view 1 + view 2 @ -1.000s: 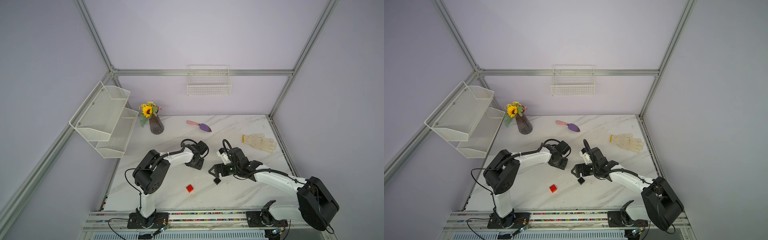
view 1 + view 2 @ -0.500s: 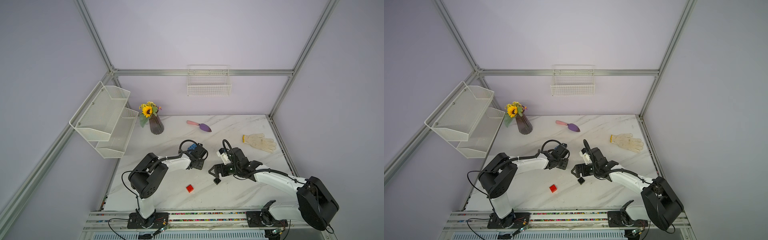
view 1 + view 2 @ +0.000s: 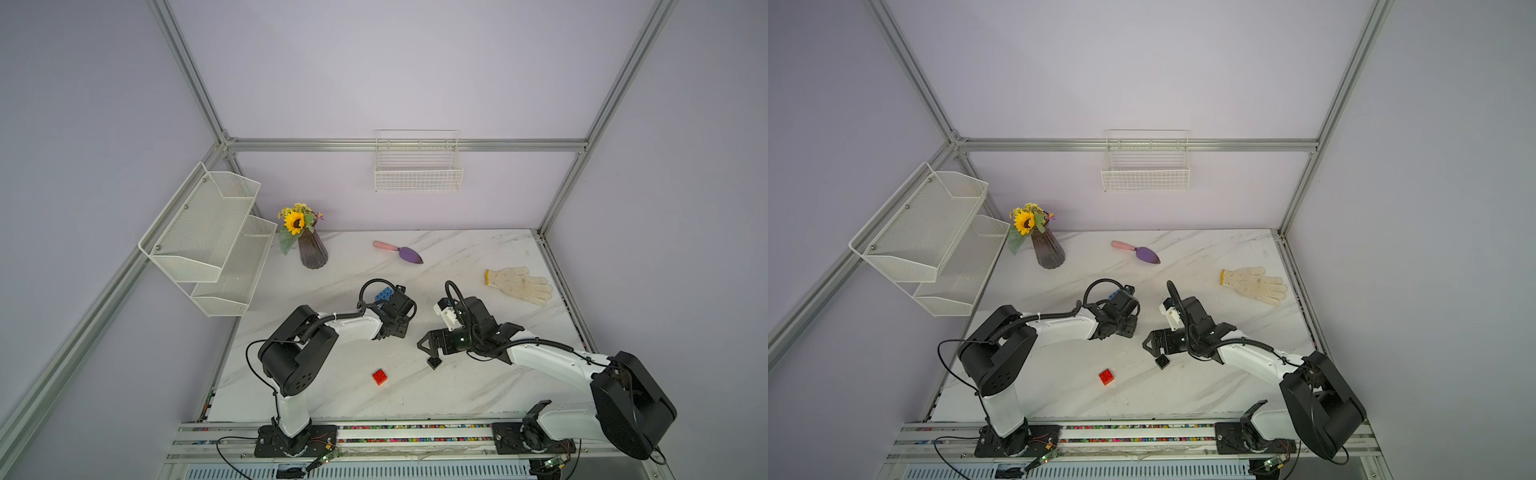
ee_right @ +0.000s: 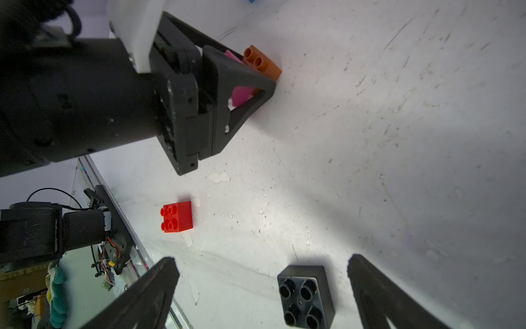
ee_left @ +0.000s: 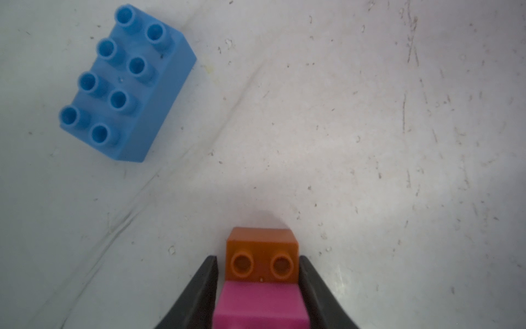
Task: Assemble the letter v with lego
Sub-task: Pick up the lego brick from the center of the board.
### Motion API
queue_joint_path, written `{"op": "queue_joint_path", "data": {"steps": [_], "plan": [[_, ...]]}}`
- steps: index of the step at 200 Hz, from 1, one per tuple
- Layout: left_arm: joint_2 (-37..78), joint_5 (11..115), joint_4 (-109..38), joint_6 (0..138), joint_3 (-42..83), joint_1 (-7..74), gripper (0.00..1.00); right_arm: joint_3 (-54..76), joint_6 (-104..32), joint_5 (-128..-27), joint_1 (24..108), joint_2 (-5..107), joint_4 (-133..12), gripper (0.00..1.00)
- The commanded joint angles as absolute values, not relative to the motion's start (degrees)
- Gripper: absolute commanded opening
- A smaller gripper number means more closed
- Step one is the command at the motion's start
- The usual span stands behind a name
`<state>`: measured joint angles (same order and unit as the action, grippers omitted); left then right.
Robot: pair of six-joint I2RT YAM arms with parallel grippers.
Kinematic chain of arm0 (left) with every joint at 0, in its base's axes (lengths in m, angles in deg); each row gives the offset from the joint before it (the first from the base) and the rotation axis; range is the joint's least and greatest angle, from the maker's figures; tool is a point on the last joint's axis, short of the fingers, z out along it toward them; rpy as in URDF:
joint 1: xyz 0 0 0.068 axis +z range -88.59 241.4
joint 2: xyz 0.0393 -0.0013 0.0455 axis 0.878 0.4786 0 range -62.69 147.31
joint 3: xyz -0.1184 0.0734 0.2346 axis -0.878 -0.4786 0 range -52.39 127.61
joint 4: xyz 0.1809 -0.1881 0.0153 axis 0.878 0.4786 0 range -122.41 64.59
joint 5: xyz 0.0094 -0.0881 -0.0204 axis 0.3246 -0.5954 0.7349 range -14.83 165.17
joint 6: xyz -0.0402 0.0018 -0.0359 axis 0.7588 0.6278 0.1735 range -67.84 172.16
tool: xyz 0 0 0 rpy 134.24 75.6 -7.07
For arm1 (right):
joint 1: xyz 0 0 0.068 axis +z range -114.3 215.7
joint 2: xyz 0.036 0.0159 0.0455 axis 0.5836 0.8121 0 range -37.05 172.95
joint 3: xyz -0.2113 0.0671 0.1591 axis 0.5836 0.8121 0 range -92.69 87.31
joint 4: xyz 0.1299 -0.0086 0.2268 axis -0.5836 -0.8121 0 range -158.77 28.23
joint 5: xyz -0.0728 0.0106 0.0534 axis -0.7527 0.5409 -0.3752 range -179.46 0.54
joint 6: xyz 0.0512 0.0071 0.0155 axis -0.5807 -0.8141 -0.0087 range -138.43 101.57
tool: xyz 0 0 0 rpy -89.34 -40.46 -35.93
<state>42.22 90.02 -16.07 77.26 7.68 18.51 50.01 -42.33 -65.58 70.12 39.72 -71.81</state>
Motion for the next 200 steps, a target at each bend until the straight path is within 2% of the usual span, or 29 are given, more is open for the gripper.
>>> {"op": "queue_joint_path", "data": {"steps": [1,54,126,200], "plan": [[43.7,89.9,-14.9,78.3,6.7,18.2,0.43,50.7,-42.5,-65.5,70.4,39.4,-70.6,0.97],[45.8,89.7,-13.2,78.3,8.8,18.2,0.4,50.8,-42.6,-65.2,70.4,38.9,-70.6,0.97],[44.3,88.1,-10.4,76.8,9.0,18.2,0.24,51.3,-41.8,-65.6,70.4,38.5,-71.1,0.97],[38.9,85.9,0.2,69.7,15.8,19.6,0.25,48.3,-40.5,-66.3,70.4,42.6,-70.7,0.97]]}}
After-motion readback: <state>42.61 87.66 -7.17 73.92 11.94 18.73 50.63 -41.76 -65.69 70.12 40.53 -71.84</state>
